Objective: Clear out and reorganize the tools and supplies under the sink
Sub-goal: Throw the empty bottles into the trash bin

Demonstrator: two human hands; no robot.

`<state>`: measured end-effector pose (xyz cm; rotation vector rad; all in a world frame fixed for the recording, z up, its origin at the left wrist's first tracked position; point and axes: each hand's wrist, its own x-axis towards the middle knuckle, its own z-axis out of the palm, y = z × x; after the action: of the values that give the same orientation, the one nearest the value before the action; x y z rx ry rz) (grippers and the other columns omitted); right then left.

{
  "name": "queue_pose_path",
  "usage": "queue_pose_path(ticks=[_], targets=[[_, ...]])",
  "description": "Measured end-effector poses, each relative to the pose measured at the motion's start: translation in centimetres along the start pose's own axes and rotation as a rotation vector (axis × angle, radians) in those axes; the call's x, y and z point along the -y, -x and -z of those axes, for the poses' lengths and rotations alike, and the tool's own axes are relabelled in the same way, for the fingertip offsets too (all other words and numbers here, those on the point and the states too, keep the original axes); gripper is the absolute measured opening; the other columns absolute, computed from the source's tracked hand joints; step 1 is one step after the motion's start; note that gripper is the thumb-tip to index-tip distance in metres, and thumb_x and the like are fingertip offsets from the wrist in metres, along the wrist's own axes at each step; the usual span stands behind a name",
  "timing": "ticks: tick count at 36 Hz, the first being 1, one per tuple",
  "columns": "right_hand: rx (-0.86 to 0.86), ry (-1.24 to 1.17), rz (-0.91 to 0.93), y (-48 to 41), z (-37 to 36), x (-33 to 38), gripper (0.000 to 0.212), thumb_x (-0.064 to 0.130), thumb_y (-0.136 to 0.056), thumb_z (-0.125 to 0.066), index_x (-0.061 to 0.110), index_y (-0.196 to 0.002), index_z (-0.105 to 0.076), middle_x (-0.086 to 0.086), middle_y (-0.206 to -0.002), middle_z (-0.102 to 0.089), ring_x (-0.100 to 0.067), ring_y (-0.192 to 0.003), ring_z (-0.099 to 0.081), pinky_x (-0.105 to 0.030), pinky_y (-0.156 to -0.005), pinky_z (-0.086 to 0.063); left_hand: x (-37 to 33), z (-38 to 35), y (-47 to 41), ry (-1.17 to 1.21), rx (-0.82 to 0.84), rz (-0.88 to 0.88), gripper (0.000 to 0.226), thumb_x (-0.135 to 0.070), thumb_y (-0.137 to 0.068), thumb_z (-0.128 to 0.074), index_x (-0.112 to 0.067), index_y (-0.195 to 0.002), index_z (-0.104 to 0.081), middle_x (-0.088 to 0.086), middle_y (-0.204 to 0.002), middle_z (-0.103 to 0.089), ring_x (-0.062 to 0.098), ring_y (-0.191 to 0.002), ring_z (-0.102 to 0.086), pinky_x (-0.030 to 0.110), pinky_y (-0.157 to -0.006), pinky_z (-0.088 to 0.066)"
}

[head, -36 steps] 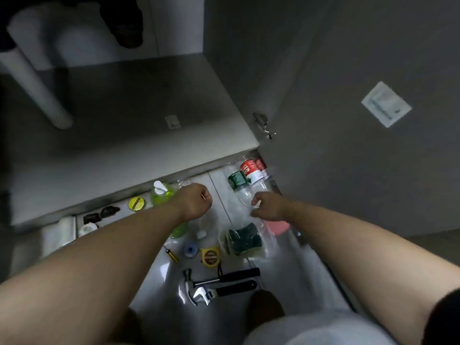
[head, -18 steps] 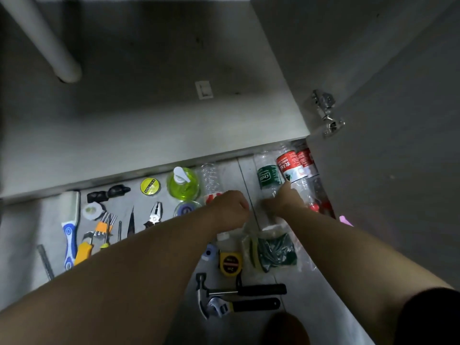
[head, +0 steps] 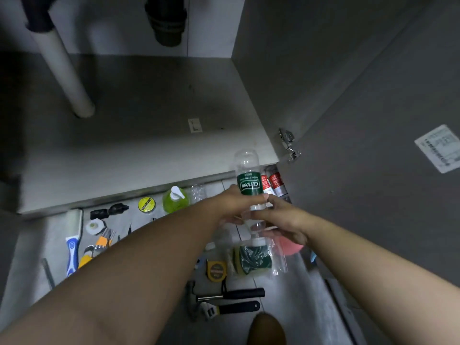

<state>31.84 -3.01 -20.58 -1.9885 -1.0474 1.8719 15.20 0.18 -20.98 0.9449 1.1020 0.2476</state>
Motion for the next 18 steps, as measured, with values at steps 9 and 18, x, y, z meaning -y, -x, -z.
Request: queue_pose_path(ticks=[9,18], targets=[[-0.009,0.005,0.062,0.5,-3.4,2.0,0.054,0.034,-0.085,-0.078,0.026,-0.131,-0.050,-0.006,-0.123,-0.063,-0.020,-0.109,-0.066,-0.041,-0.100,-0.054,-3.1,6.5,3.9,0.249,-0.272,-0.236,0.073,-0.037,-0.078,-0.085,-0.026,-0.139,-0.046,0.007,-0.123,-0.068,0.029,-0.103,-0.072,0.050,-0.087,-0.061],[-0.147,0.337,-0.073,-8.8,-10.8,-2.1,0.080,0.033,-0.086,-0.076,0.010,-0.149,-0.033,-0.015,-0.143,-0.047,-0.031,-0.125,-0.053,-0.039,-0.100,-0.050,0.3,11.9,4.5,0.547,-0.293,-0.141,0.052,-0.041,-0.086,-0.078,-0.016,-0.128,-0.060,0.006,-0.103,-0.069,0.018,-0.079,-0.069,0.029,-0.059,-0.056]])
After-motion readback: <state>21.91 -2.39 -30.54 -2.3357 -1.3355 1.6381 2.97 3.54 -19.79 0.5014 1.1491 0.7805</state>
